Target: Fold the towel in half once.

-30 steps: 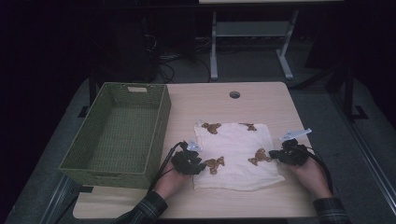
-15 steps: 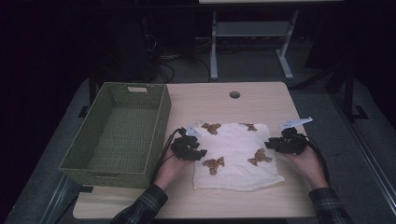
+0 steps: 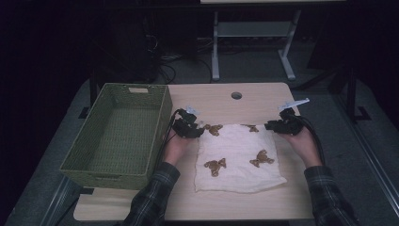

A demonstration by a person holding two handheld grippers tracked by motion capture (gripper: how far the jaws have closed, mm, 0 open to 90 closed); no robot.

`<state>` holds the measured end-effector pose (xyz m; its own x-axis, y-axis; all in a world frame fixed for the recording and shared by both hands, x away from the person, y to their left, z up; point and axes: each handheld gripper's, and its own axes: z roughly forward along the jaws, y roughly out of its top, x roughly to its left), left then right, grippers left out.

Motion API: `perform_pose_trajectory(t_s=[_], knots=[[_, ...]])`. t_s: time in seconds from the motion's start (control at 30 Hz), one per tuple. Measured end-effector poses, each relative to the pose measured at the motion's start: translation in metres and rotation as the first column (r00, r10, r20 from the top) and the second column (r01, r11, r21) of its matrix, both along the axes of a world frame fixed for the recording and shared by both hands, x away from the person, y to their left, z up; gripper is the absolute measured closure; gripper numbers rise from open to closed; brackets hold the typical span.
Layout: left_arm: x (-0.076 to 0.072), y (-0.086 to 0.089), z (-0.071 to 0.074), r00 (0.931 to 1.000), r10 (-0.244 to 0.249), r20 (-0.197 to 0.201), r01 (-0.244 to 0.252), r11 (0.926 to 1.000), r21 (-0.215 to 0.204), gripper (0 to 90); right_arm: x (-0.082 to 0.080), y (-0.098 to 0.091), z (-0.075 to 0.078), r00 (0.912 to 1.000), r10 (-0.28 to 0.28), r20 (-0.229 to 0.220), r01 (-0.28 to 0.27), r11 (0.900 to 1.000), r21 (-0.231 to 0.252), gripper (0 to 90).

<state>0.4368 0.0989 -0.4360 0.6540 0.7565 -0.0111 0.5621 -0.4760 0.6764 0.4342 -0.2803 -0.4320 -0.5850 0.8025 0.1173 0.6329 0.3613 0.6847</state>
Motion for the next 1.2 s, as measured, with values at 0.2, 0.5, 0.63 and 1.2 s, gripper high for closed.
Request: perform_pose_trajectory(t_s=[0.2,0.5,0.63,1.2], knots=[[0.023,0.004,-0.013,0.9984,0.057,0.008,-0.057,0.9977,0.036,61.0,0.023,-0.007,-0.011,0.9992,-0.038,-0.012,0.038,0.9992,0.009,73.8],[0.032,0.001,-0.025,0.9975,0.067,-0.021,-0.065,0.9956,0.068,69.5,0.041,-0.003,-0.029,0.9971,-0.039,-0.065,0.036,0.9985,-0.042,73.5],[0.031,-0.002,-0.024,0.9982,0.057,-0.021,-0.055,0.996,0.07,77.4,0.038,-0.004,-0.032,0.9949,-0.037,-0.094,0.033,0.9984,-0.046,75.7],[0.022,0.001,0.041,0.9894,0.088,0.116,-0.081,0.995,-0.057,86.6,0.027,-0.026,0.017,0.9971,-0.064,0.041,0.063,0.9974,0.034,87.6]])
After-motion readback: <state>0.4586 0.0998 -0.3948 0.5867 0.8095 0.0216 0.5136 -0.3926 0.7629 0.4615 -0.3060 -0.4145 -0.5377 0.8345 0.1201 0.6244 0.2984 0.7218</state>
